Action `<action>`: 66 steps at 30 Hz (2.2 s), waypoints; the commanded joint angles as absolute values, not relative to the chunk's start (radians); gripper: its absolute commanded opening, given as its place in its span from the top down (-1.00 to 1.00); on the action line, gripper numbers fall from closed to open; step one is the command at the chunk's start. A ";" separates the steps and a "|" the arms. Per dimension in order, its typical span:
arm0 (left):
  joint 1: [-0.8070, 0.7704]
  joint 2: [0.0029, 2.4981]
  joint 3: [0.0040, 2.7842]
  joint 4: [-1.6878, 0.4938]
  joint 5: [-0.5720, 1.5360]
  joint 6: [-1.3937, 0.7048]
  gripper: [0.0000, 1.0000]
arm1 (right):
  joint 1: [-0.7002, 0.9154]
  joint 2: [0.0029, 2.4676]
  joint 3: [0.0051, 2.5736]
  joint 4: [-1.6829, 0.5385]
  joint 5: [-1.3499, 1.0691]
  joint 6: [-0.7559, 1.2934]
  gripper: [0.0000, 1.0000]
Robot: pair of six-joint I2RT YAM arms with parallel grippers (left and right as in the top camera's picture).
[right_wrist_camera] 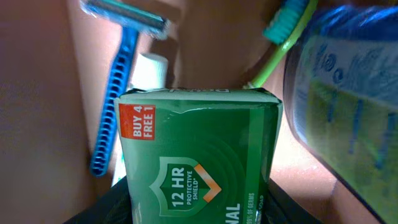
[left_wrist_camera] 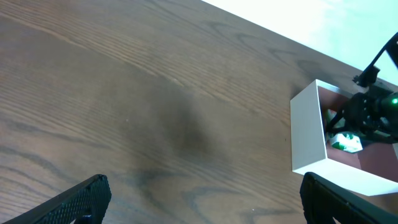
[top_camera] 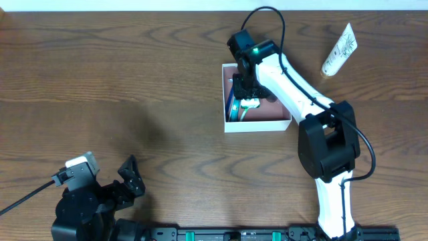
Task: Pack container
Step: 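Open the right gripper to release the soap bar in the box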
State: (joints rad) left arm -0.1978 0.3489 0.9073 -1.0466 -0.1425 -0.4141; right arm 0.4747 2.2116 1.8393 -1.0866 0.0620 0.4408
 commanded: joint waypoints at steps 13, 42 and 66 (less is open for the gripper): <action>-0.194 0.345 0.907 -1.046 -0.159 -0.404 -0.96 | 0.466 2.197 1.774 -1.023 0.142 0.448 0.22; -0.194 0.345 0.907 -1.046 -0.159 -0.404 -0.96 | 0.429 2.198 1.765 -1.010 0.155 0.437 0.17; -0.194 0.345 0.907 -1.046 -0.159 -0.404 -0.96 | 0.433 2.198 1.763 -0.989 0.123 0.403 -0.24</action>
State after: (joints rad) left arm -0.1978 0.3489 0.9073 -1.0466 -0.1425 -0.4141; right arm 0.4370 2.2116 1.7714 -0.9932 0.1097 0.4076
